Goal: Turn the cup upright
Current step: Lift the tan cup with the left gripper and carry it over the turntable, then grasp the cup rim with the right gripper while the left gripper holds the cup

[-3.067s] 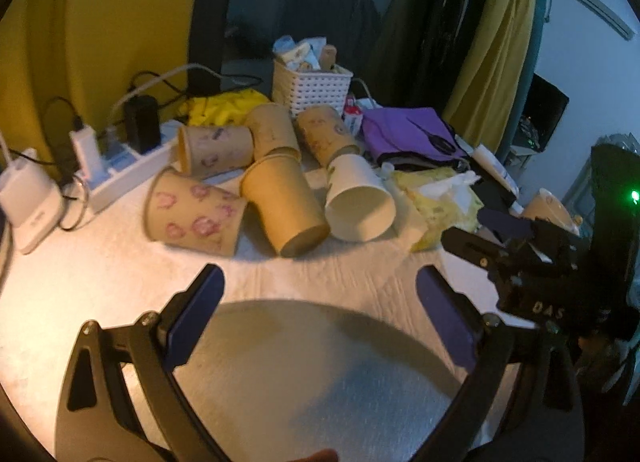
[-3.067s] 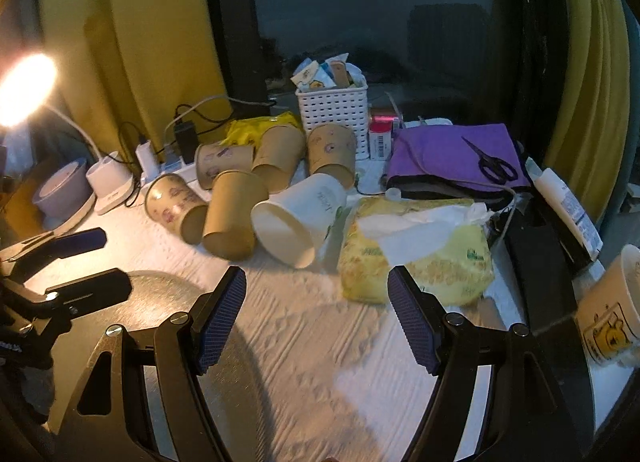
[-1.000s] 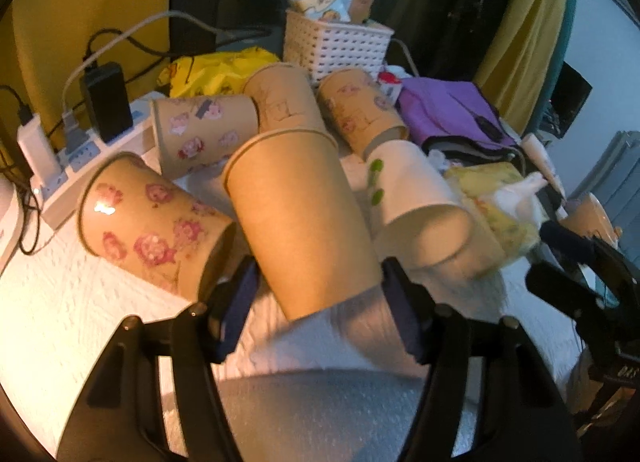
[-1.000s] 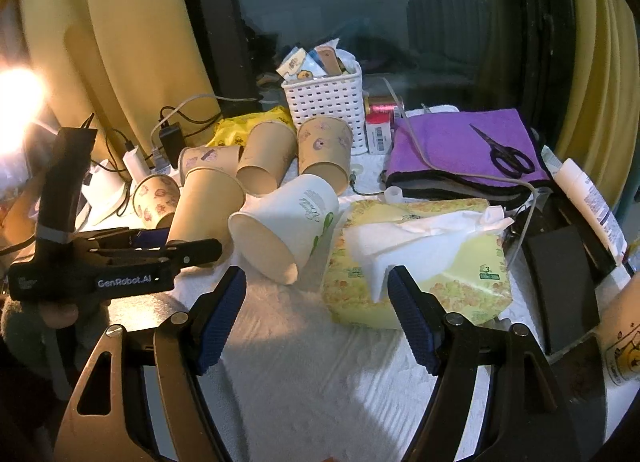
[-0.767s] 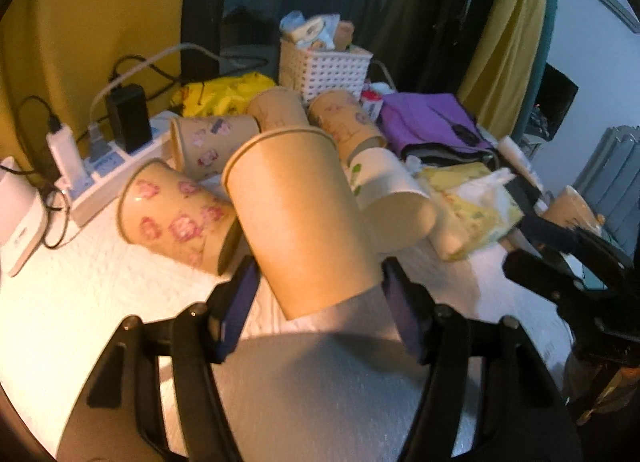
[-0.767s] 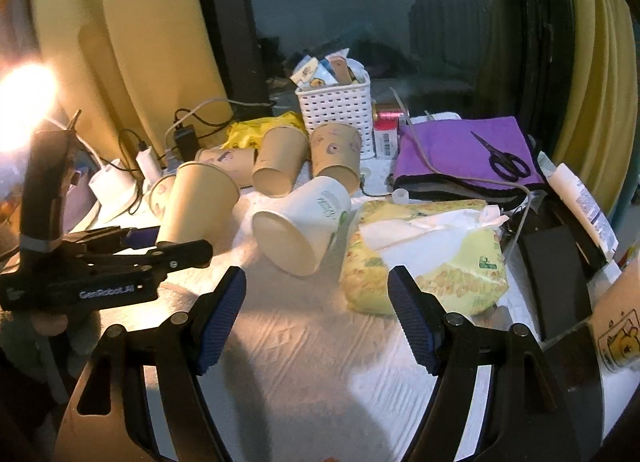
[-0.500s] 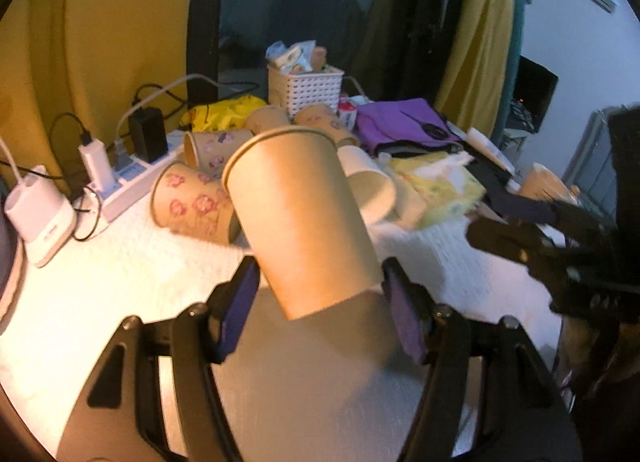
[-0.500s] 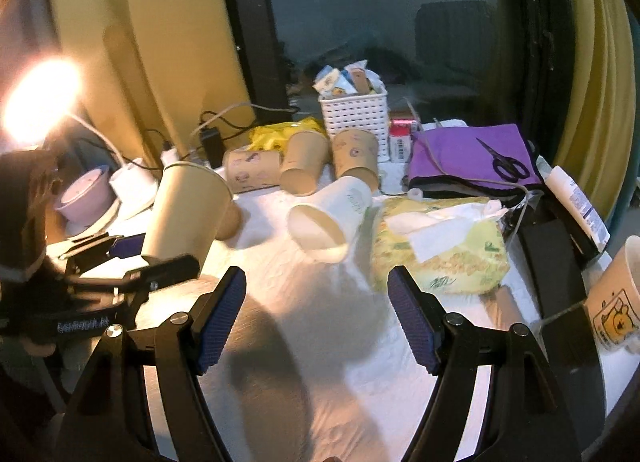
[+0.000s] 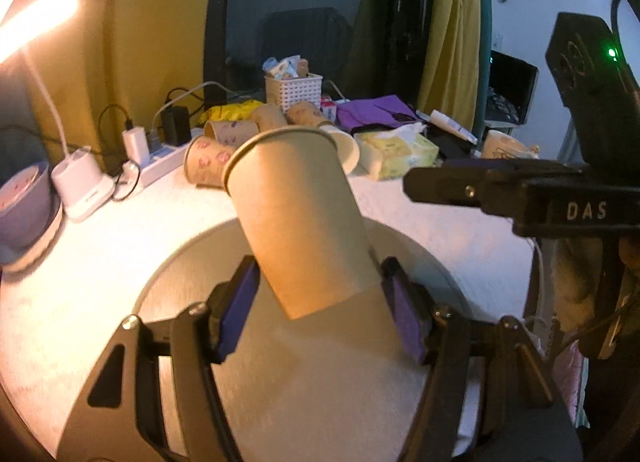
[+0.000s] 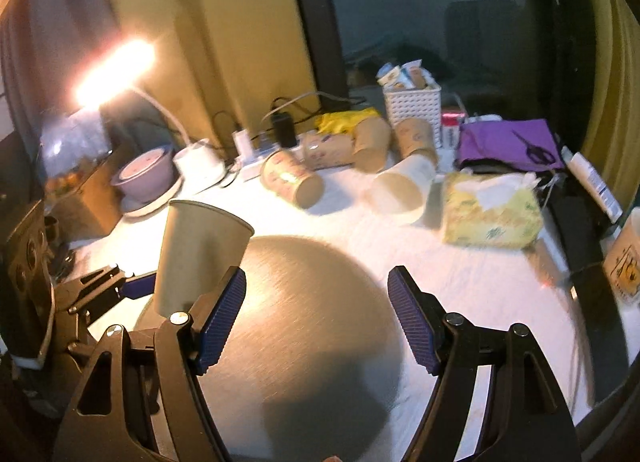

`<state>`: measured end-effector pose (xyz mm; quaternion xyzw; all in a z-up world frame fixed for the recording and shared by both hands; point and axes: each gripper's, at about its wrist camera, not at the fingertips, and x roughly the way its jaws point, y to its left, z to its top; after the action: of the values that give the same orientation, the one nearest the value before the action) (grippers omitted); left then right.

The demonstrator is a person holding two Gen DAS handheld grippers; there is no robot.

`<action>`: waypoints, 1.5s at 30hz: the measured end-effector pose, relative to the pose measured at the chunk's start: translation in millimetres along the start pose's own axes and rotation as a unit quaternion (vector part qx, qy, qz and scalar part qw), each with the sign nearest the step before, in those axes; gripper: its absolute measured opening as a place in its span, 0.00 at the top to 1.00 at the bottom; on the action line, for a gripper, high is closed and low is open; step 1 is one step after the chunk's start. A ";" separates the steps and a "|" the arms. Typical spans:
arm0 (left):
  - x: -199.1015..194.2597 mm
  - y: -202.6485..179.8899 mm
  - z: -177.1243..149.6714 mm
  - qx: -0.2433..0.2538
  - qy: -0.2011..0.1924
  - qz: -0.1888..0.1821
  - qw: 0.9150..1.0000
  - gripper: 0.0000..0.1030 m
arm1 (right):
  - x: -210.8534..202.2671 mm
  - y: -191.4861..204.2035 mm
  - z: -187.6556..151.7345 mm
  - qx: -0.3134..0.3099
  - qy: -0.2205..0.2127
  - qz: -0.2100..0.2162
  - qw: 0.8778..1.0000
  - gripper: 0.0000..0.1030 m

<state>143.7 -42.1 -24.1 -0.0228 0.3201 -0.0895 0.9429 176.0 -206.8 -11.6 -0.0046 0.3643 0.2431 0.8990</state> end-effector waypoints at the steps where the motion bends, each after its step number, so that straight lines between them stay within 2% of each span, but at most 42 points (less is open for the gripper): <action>1: -2.9 0.6 -4.4 -0.004 -0.003 0.000 1.000 0.38 | -1.9 5.8 -5.2 -0.001 0.004 0.005 1.000 0.26; 5: -15.4 5.8 -24.3 -0.033 -0.010 -0.003 0.999 0.38 | -9.5 21.8 -18.9 -0.004 0.015 0.024 1.000 0.26; 8: -35.8 2.6 -39.4 -0.031 -0.042 -0.001 0.999 0.38 | -20.7 33.1 -27.1 -0.005 0.018 0.045 0.999 0.26; 11: -51.6 1.8 -53.2 -0.046 -0.064 -0.023 0.997 0.38 | -32.8 44.2 -35.7 -0.002 0.022 0.072 0.997 0.26; 14: -59.5 0.5 -64.3 -0.061 -0.067 -0.032 0.995 0.38 | -38.9 57.5 -43.2 -0.004 0.030 0.095 0.995 0.26; 21: -86.4 -10.4 -84.1 -0.035 -0.097 -0.017 0.995 0.38 | -52.2 85.0 -53.4 -0.014 0.039 0.129 0.991 0.26; 25: -92.9 -18.7 -94.6 -0.019 -0.097 -0.022 0.995 0.38 | -49.1 88.7 -56.9 -0.003 0.052 0.150 0.987 0.26; 30: -95.1 -23.7 -99.0 -0.005 -0.099 -0.048 0.994 0.38 | -40.5 89.1 -58.2 0.016 0.071 0.173 0.982 0.26; 40: -93.6 -25.1 -100.3 0.003 -0.104 -0.056 0.993 0.38 | -18.5 95.0 -51.9 0.029 0.096 0.196 0.975 0.26; 45: -91.8 -25.0 -101.8 0.004 -0.102 -0.057 0.993 0.38 | -6.5 90.0 -50.6 0.058 0.113 0.209 0.970 0.26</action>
<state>6.4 -48.3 -47.4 -0.0467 0.2203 -0.1417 0.9639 99.3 -139.6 -29.3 0.0962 0.4702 0.4023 0.7796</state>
